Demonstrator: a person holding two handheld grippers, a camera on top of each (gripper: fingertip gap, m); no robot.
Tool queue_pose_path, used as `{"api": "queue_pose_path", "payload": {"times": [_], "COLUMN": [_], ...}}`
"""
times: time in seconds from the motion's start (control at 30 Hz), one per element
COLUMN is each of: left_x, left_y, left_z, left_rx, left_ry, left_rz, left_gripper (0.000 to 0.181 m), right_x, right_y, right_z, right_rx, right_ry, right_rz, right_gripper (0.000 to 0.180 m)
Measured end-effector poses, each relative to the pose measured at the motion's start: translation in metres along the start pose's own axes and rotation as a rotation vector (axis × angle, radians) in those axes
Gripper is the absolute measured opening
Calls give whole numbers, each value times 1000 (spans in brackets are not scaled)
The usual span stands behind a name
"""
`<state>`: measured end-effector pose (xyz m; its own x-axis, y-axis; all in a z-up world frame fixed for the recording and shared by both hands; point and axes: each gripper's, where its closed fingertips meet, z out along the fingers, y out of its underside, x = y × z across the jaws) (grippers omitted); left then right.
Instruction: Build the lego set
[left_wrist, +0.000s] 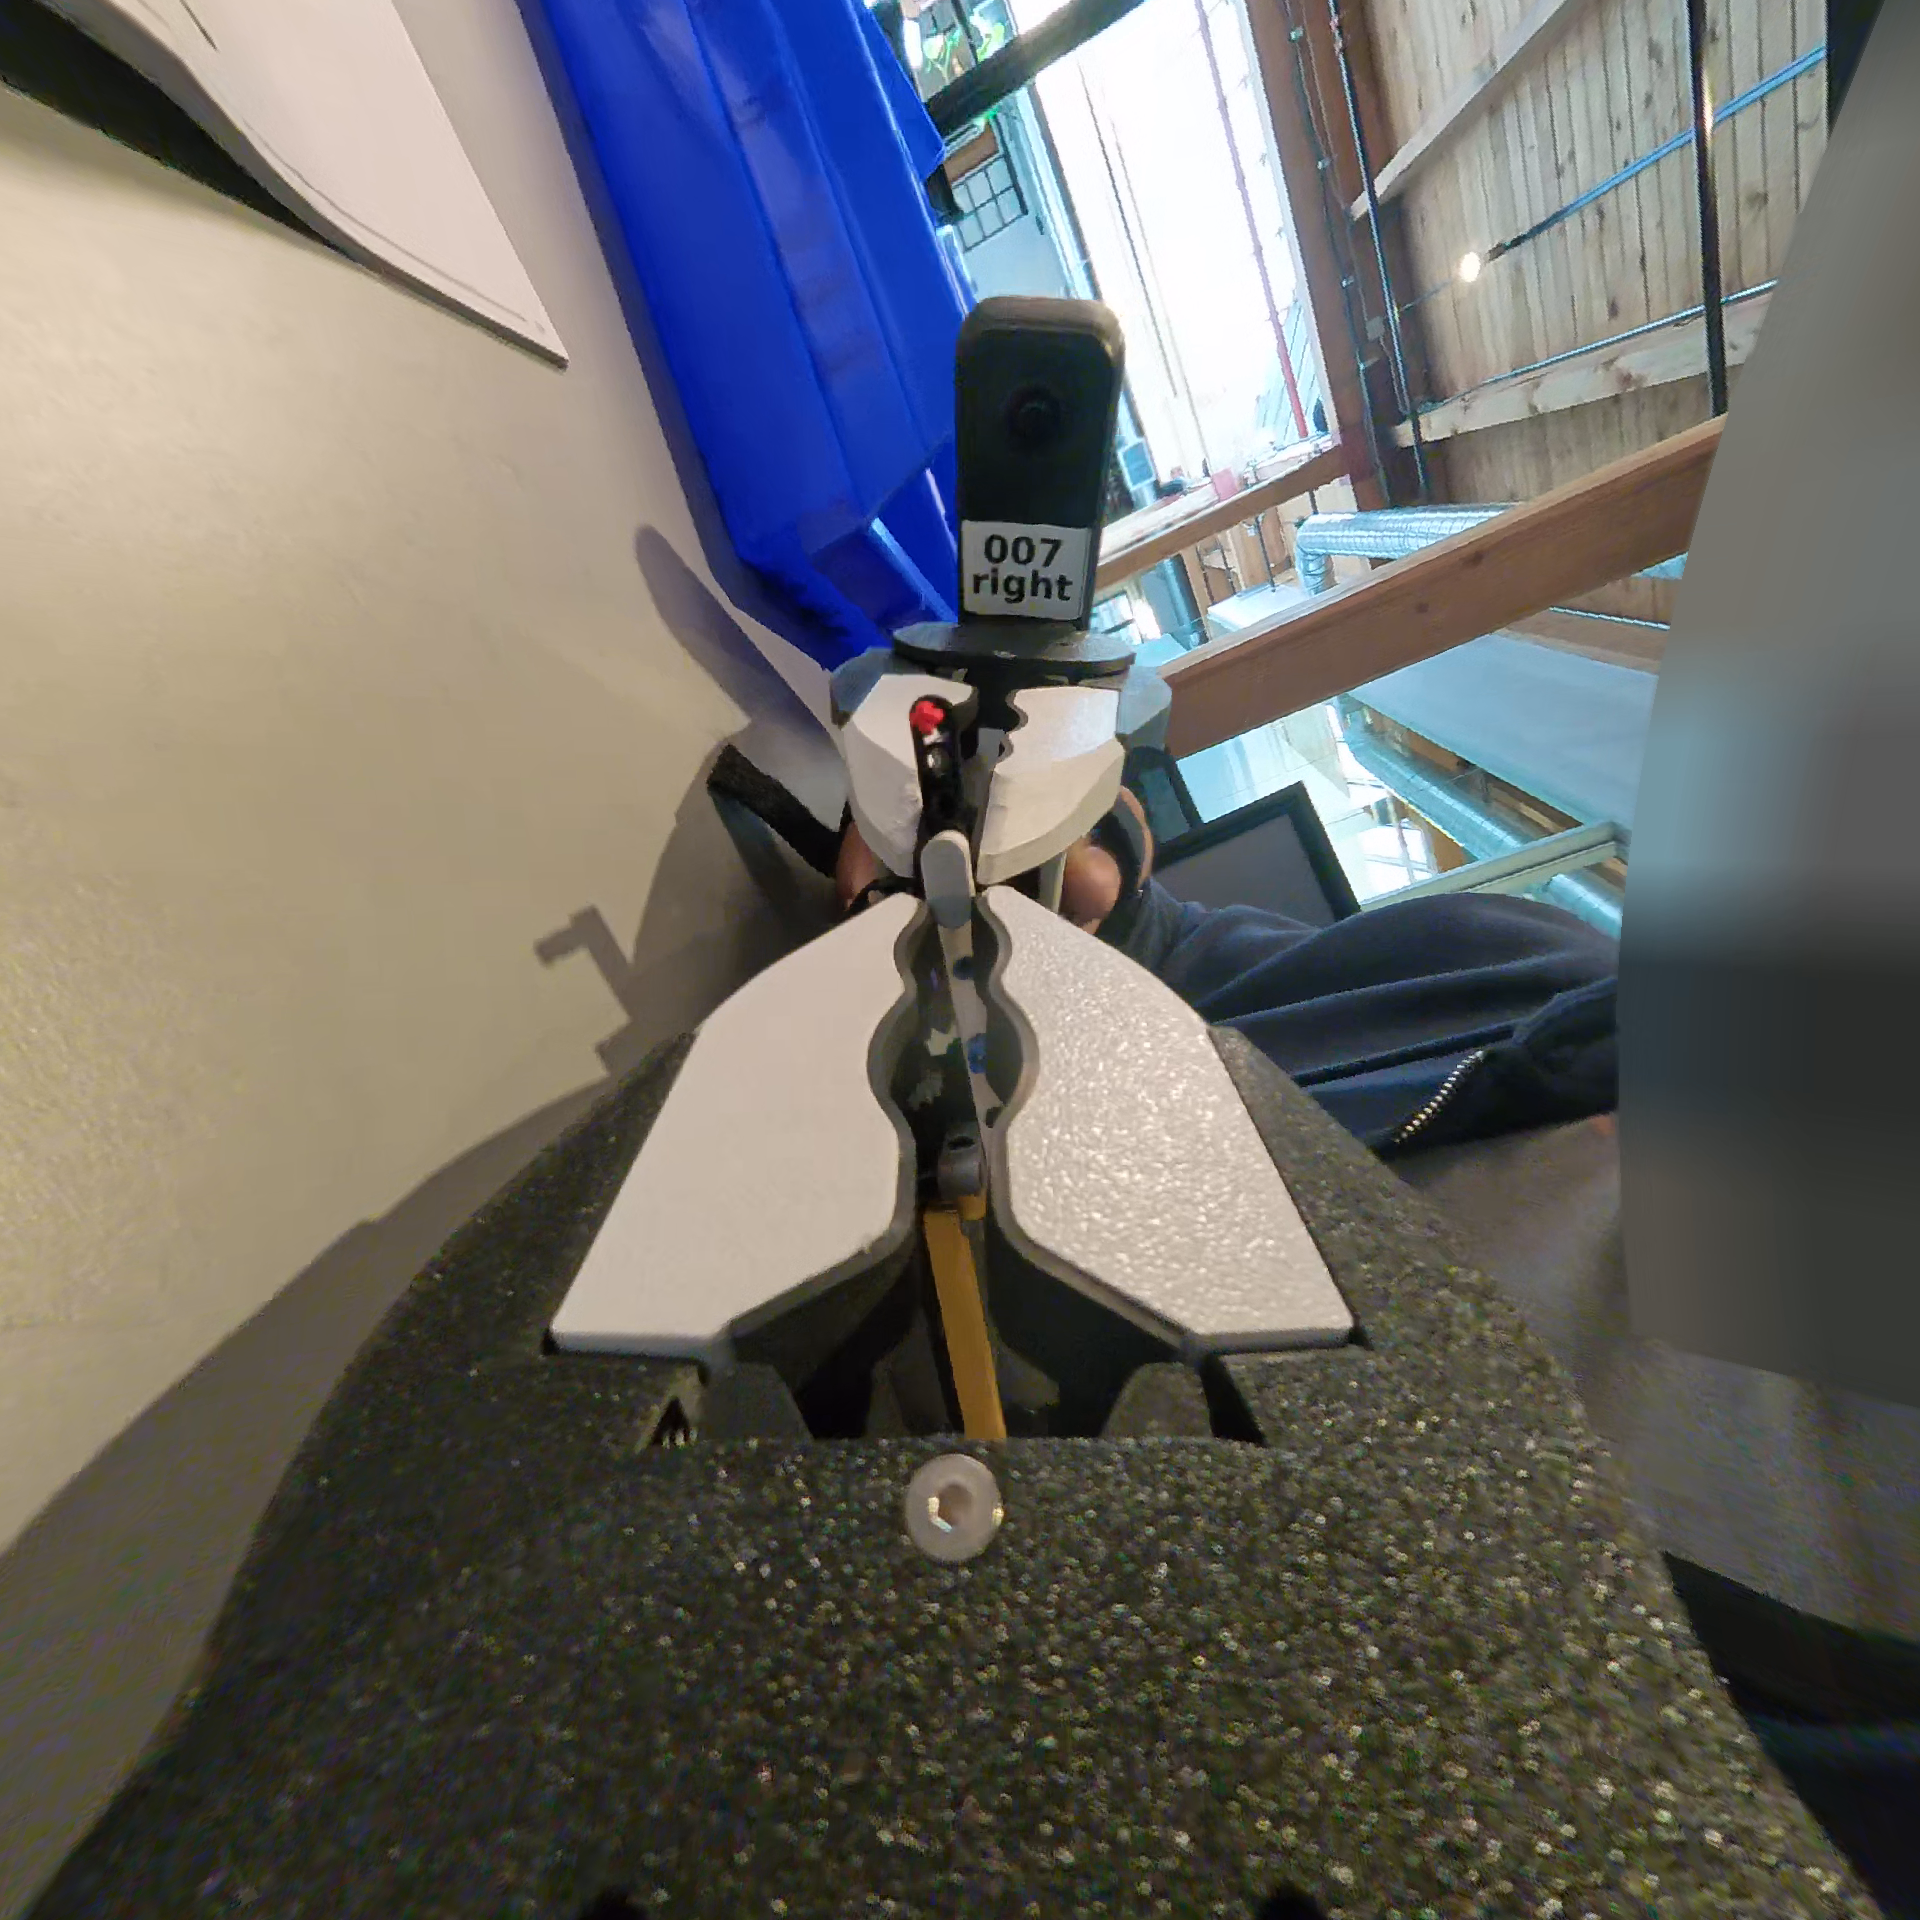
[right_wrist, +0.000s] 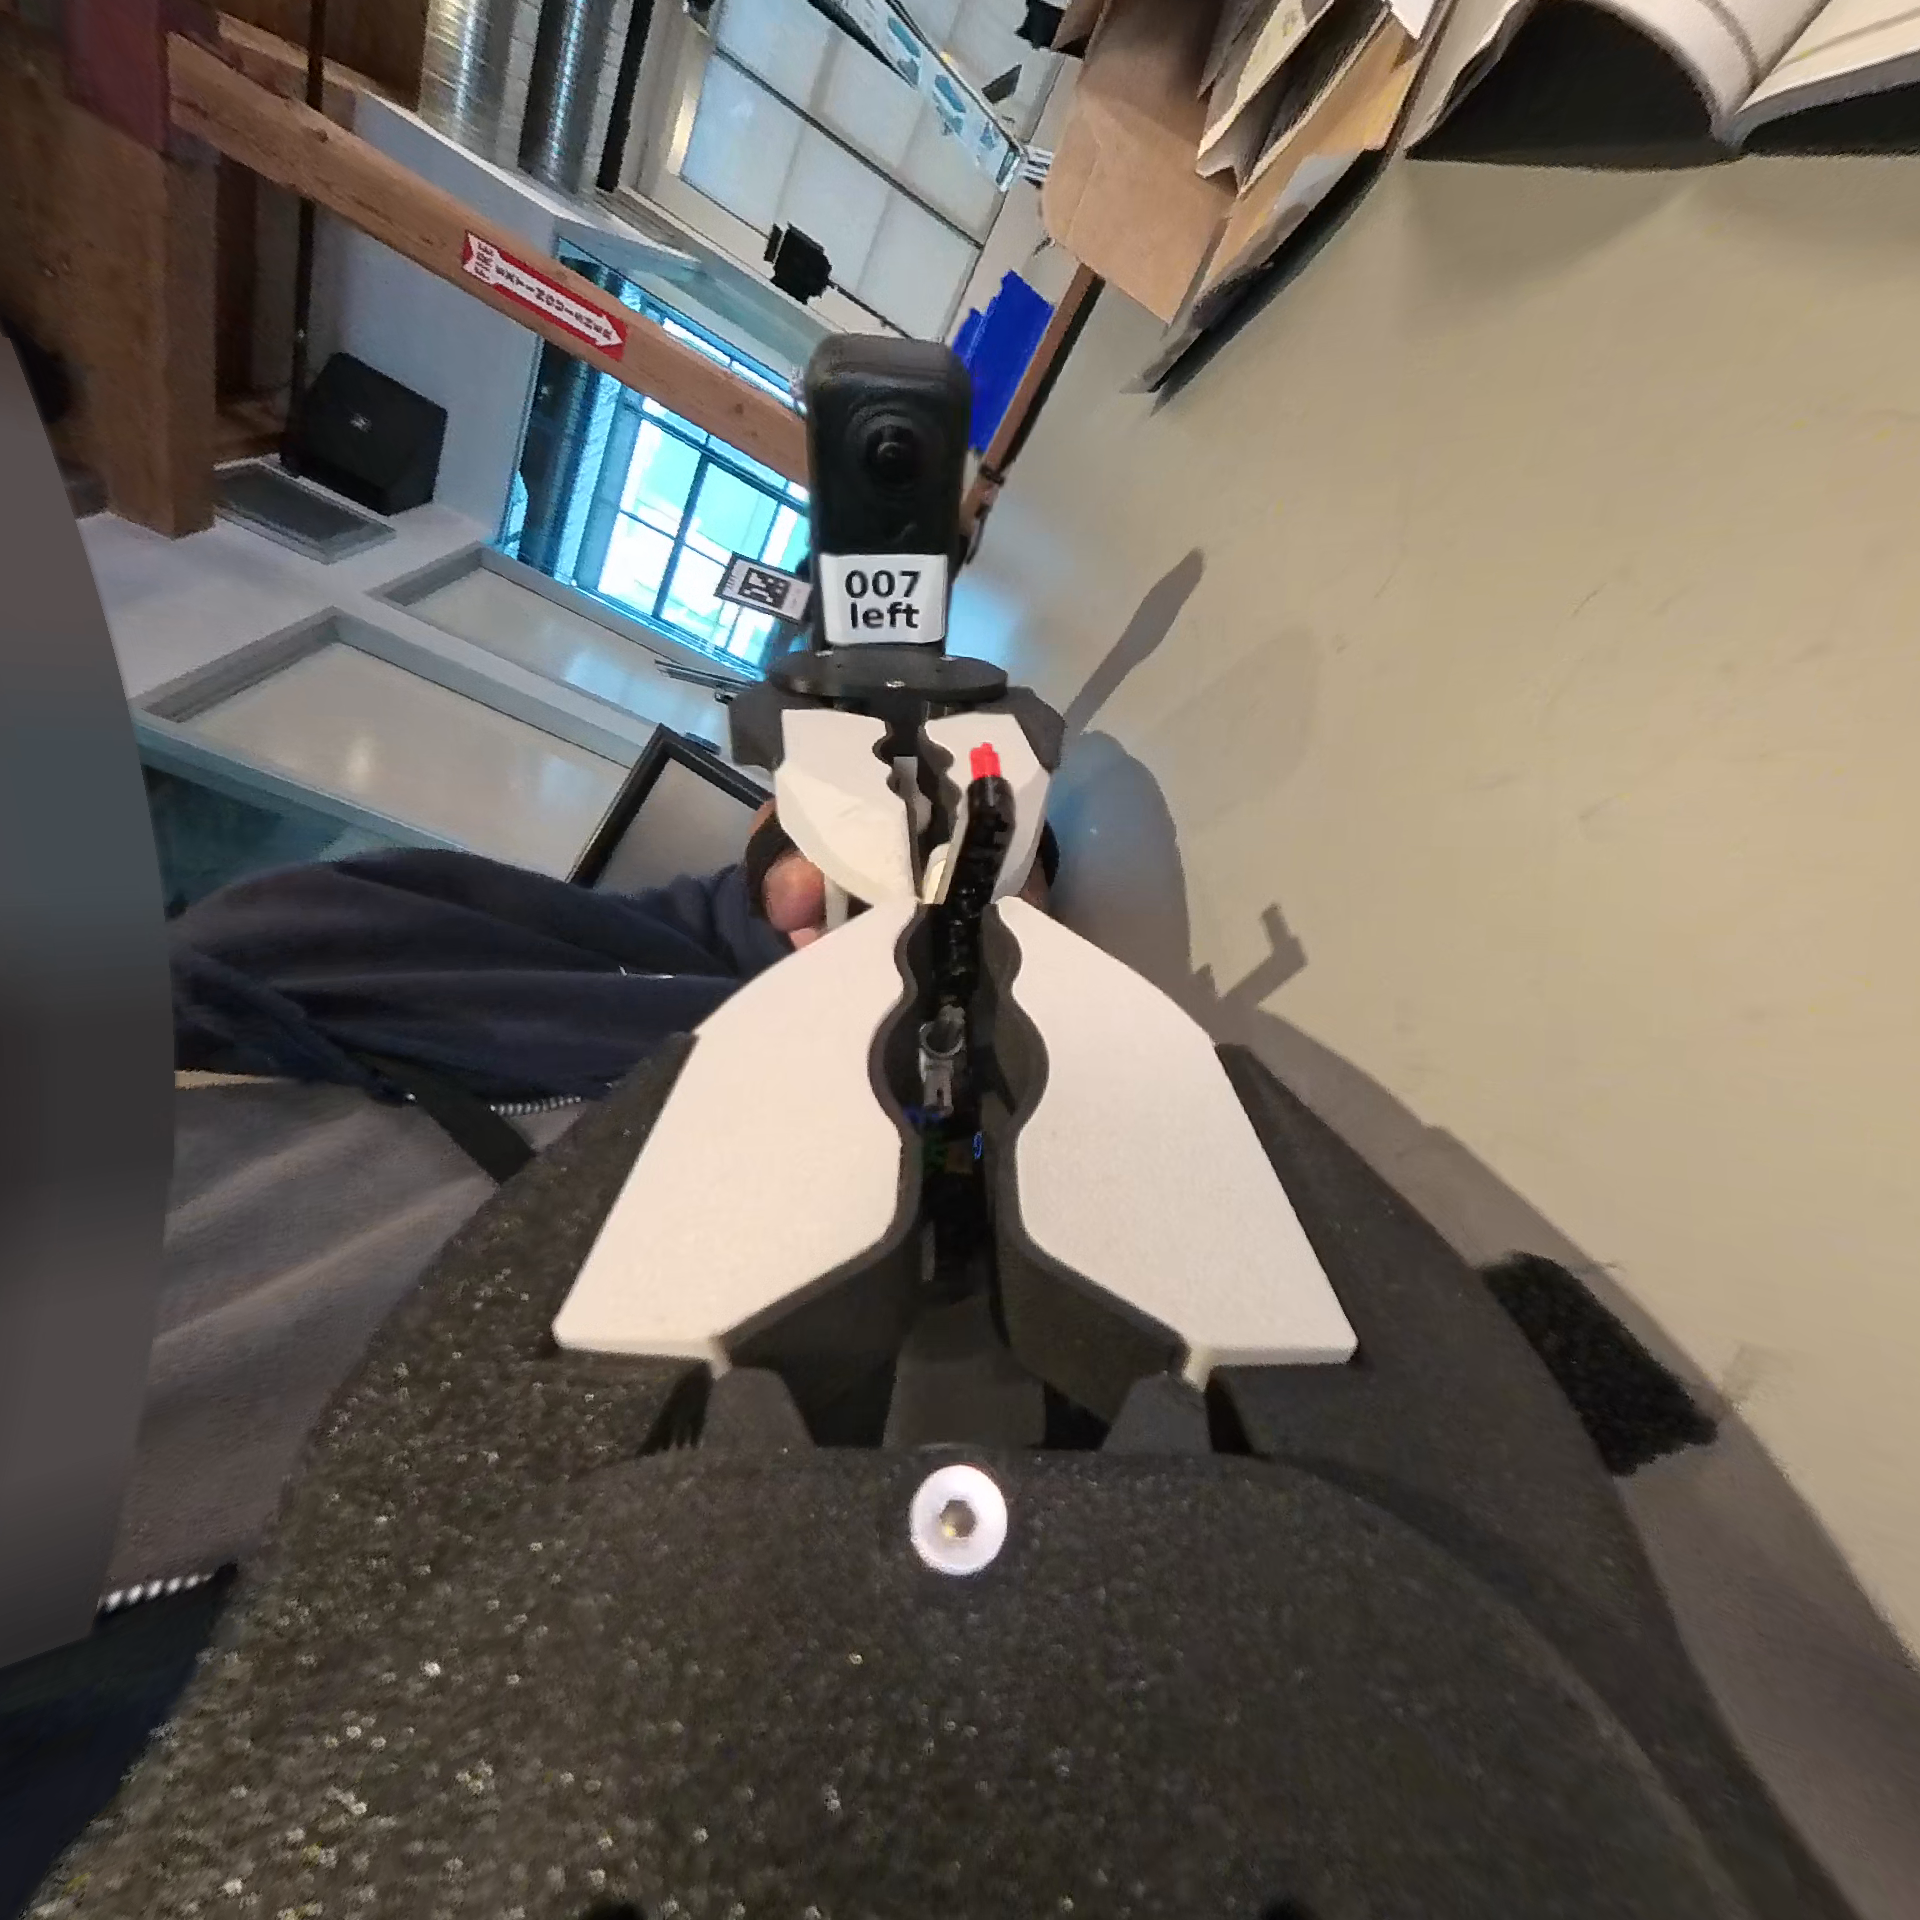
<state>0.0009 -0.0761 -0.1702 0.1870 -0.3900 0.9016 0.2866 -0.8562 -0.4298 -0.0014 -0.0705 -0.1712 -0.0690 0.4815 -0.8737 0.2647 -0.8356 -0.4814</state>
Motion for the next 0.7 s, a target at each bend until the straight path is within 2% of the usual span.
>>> {"api": "queue_pose_path", "payload": {"times": [0.23, 0.5, 0.57, 0.7], "left_x": [-3, -13, -14, -13], "left_y": [-14, -4, -4, -5], "left_z": [-9, -14, -18, -25], "left_rx": [93, 45, 46, 57], "left_ry": [-99, -229, -243, -240], "left_rz": [161, 270, 278, 292], "left_gripper": [18, 20, 21, 21], "right_x": [4, 18, 22, 24], "right_y": [-2, -4, -2, 1], "right_z": [0, 2, 2, 1], "right_rx": [24, 25, 13, -29], "right_ry": [-11, 36, 56, 78], "right_rz": [86, 171, 184, 158], "right_gripper": [8, 10, 23, 38]}}
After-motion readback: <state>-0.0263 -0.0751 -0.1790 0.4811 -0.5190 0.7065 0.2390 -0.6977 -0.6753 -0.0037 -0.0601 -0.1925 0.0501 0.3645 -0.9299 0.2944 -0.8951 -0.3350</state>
